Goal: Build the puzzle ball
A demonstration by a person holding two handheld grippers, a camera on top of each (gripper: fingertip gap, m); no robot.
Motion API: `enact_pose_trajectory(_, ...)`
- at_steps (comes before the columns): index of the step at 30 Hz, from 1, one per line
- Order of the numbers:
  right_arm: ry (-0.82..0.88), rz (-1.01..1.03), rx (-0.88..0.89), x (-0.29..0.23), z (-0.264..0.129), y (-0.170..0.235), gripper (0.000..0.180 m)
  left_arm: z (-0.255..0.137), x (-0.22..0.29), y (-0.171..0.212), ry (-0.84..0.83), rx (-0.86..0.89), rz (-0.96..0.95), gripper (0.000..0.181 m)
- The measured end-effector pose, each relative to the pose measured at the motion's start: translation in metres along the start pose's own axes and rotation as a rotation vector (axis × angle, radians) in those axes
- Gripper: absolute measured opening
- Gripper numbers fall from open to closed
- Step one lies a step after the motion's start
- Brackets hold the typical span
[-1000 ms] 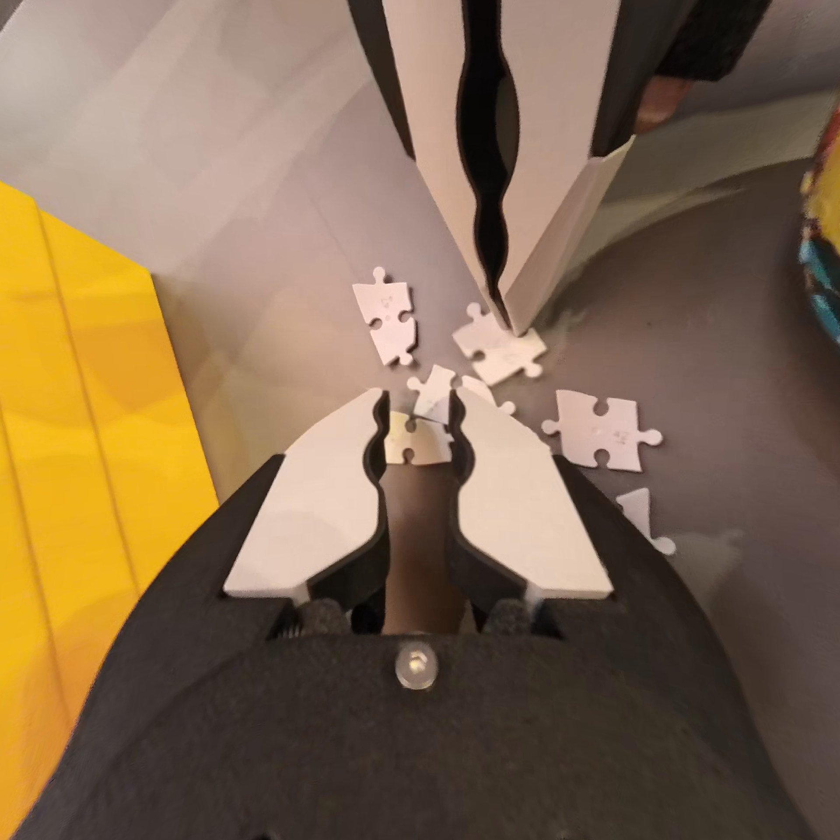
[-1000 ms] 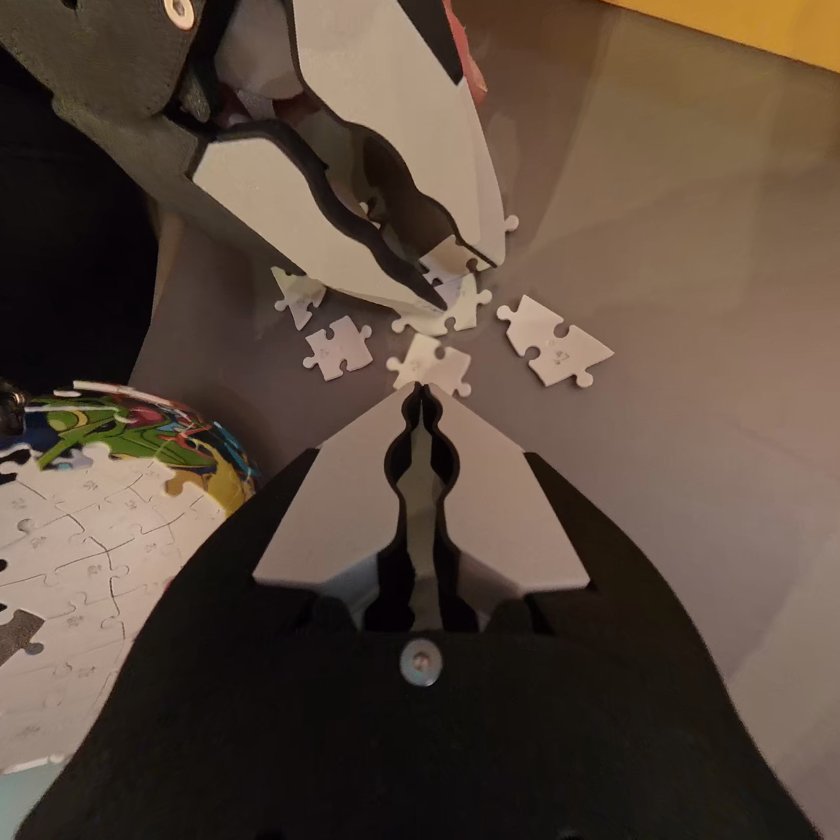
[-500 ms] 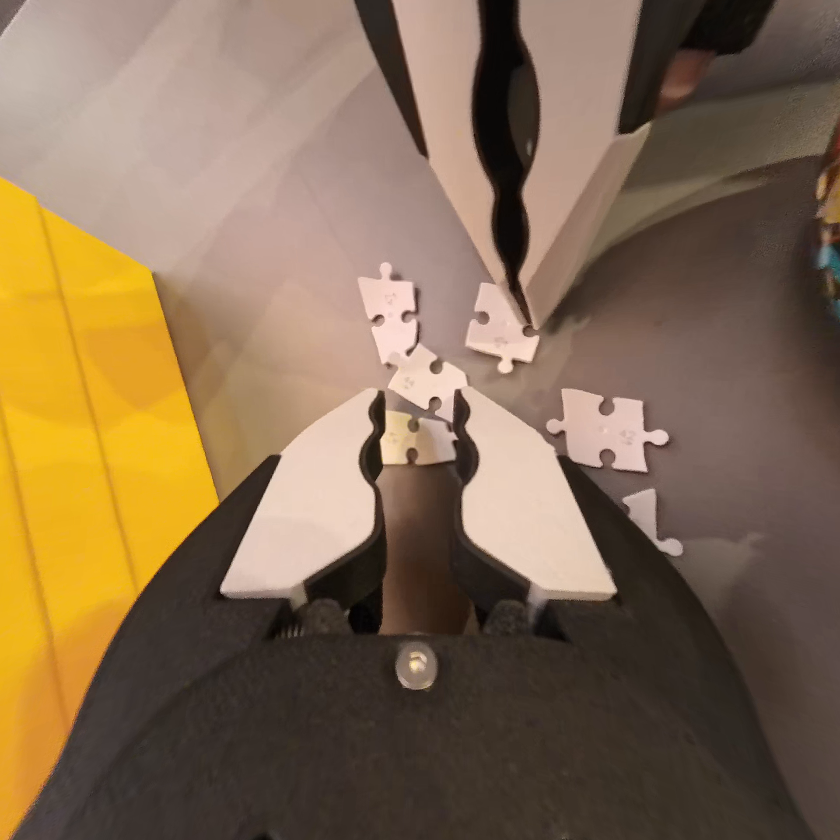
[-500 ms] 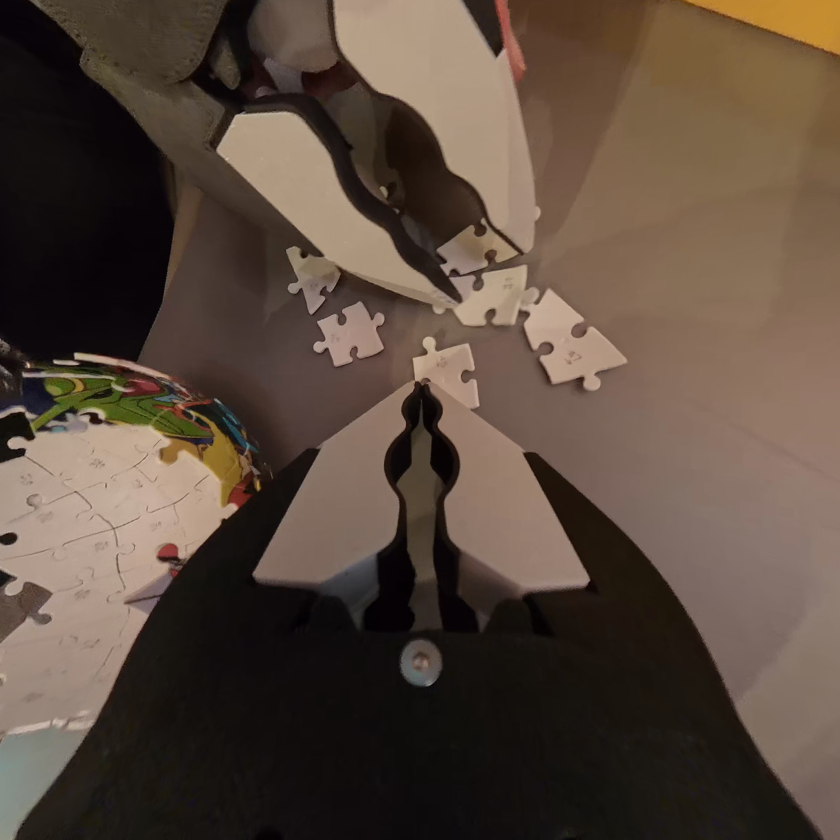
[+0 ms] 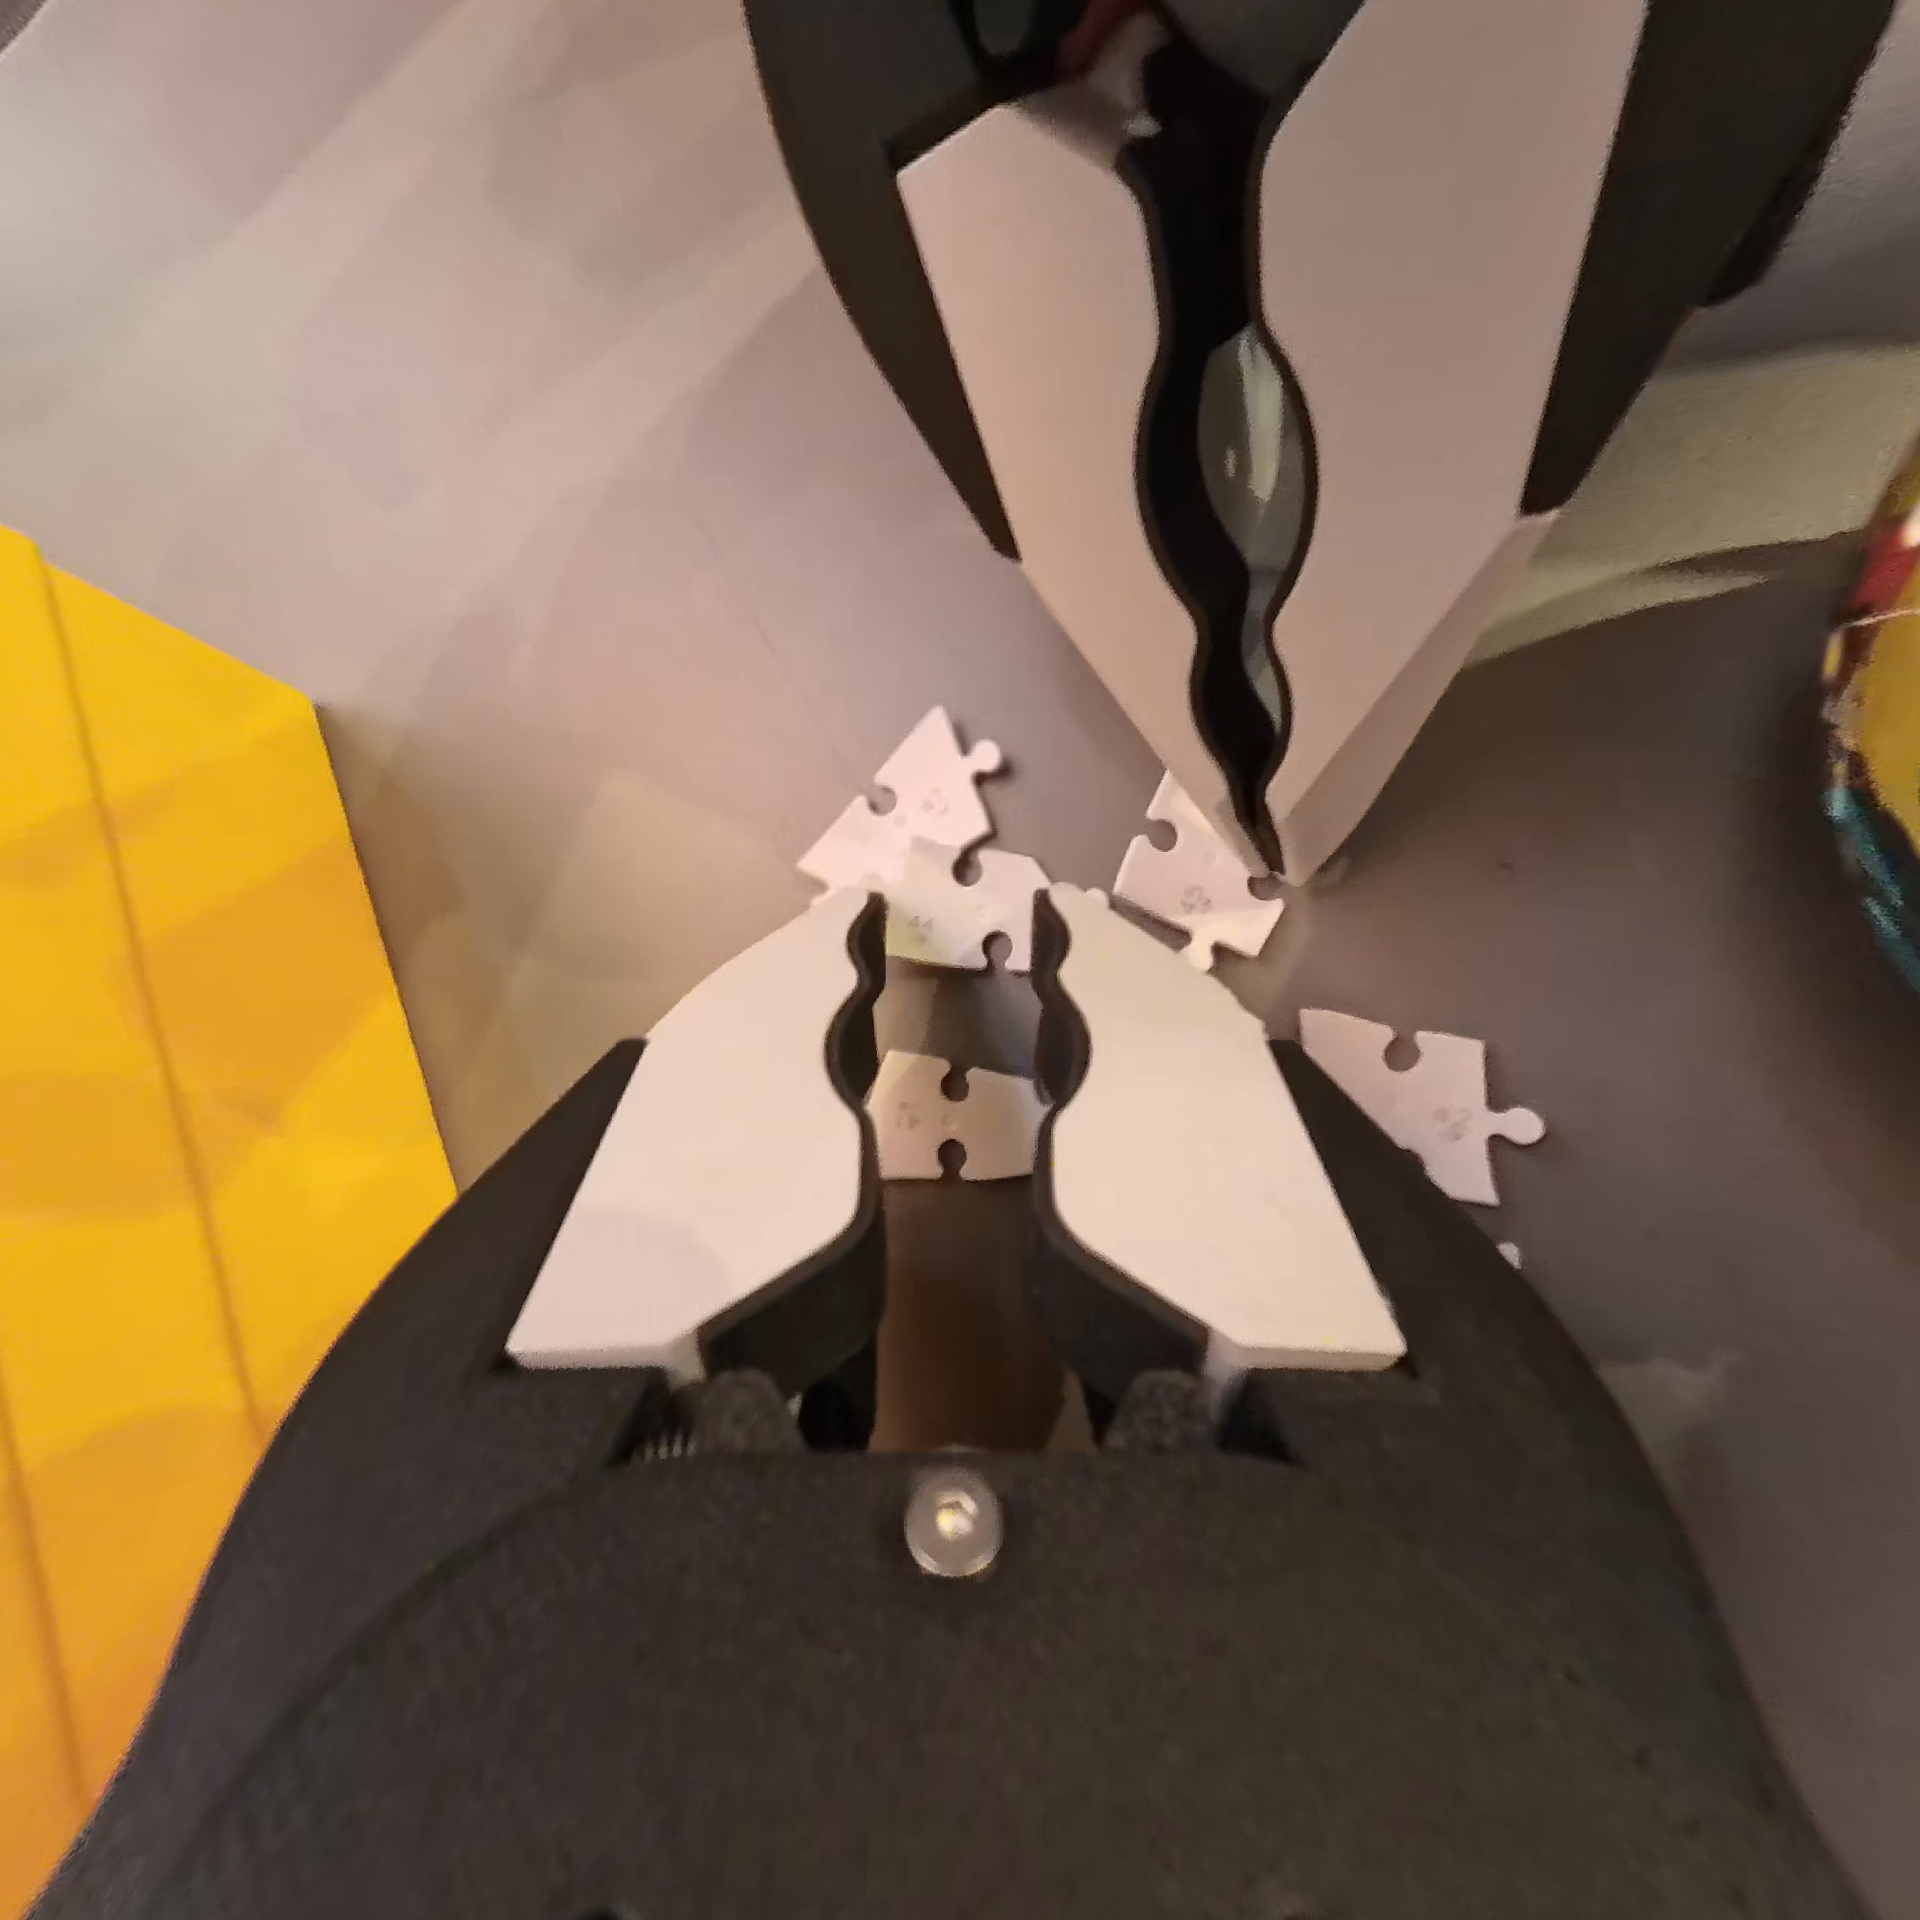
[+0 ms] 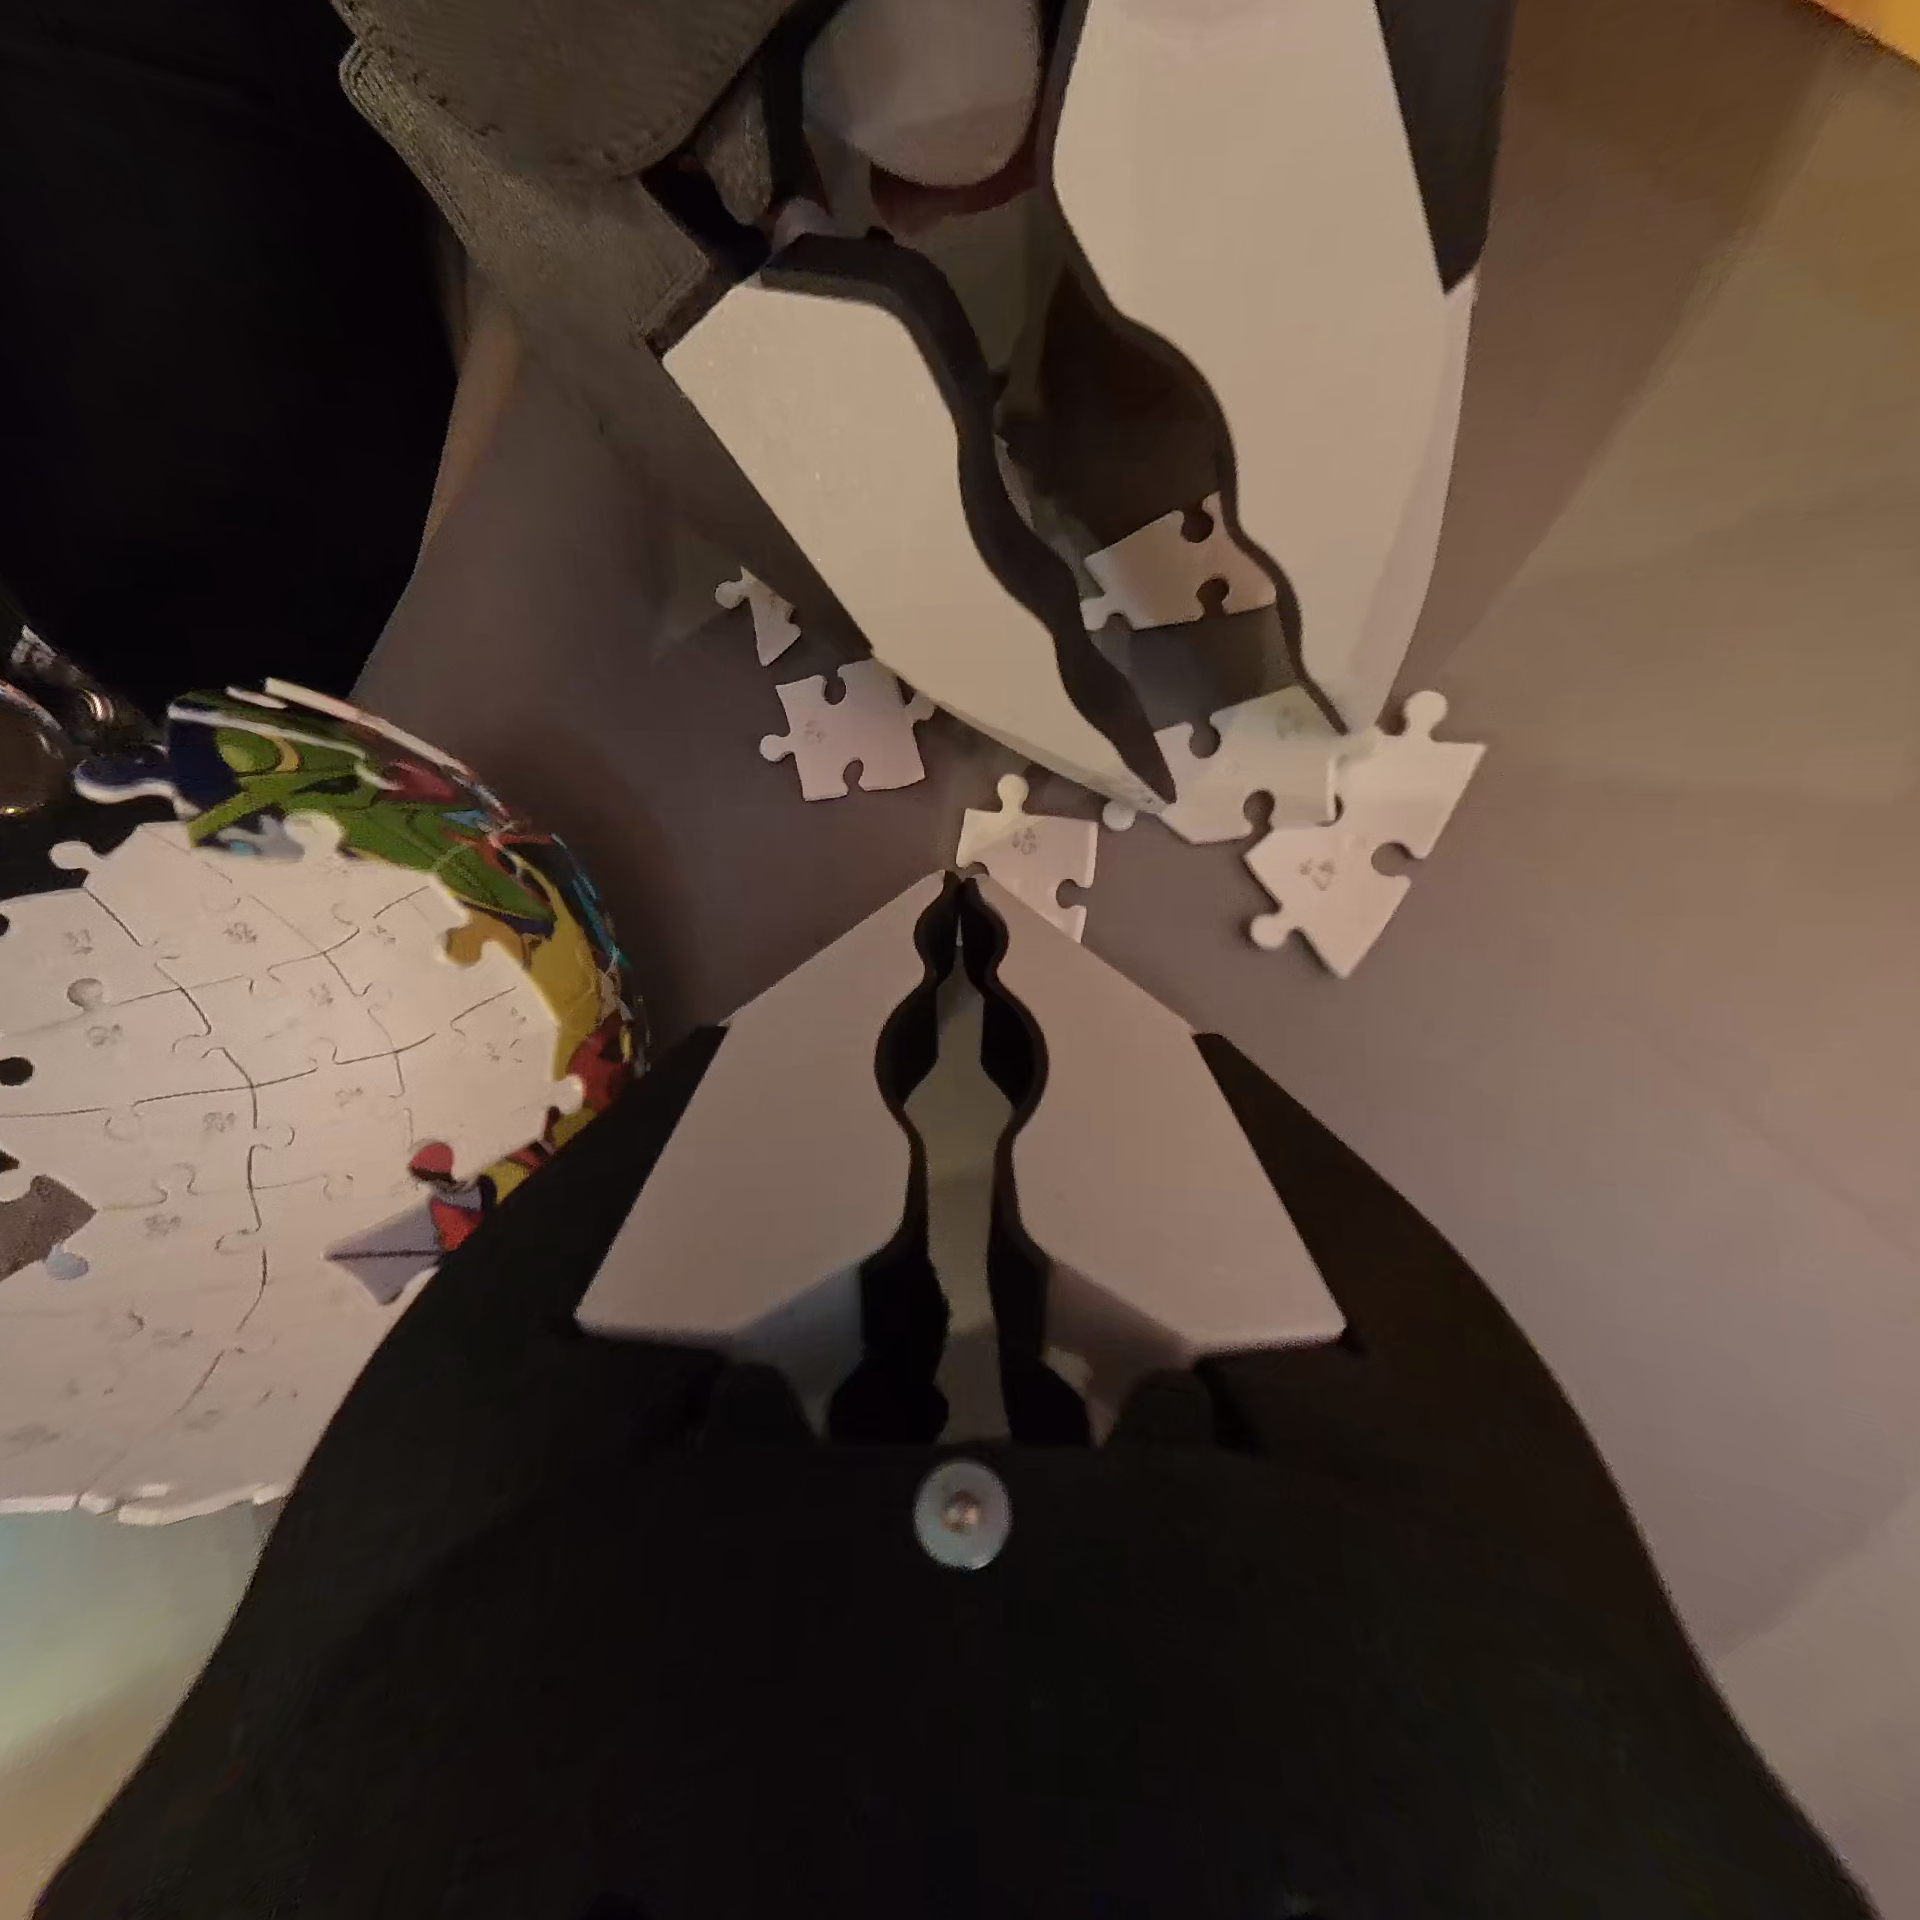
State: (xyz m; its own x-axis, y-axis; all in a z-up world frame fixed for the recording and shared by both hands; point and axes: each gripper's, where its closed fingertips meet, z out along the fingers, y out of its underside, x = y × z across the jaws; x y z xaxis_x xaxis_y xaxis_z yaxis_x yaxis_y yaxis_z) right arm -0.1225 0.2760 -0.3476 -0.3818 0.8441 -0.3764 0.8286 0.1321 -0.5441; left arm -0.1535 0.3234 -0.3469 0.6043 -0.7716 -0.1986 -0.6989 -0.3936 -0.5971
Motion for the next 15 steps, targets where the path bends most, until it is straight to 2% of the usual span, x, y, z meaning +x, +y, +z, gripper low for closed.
enact_pose_trajectory(9,0.002,-0.062,-0.036,0.0031,-0.0008,-0.0023,0.000,0.0036,0.0028,-0.0054,0.037,0.006,0.033,0.027)
enact_pose_trajectory(15,0.047,-0.022,-0.029,0.0038,-0.0050,0.0052,0.000,0.0050,0.0032,-0.0070,0.048,0.012,0.044,0.027)
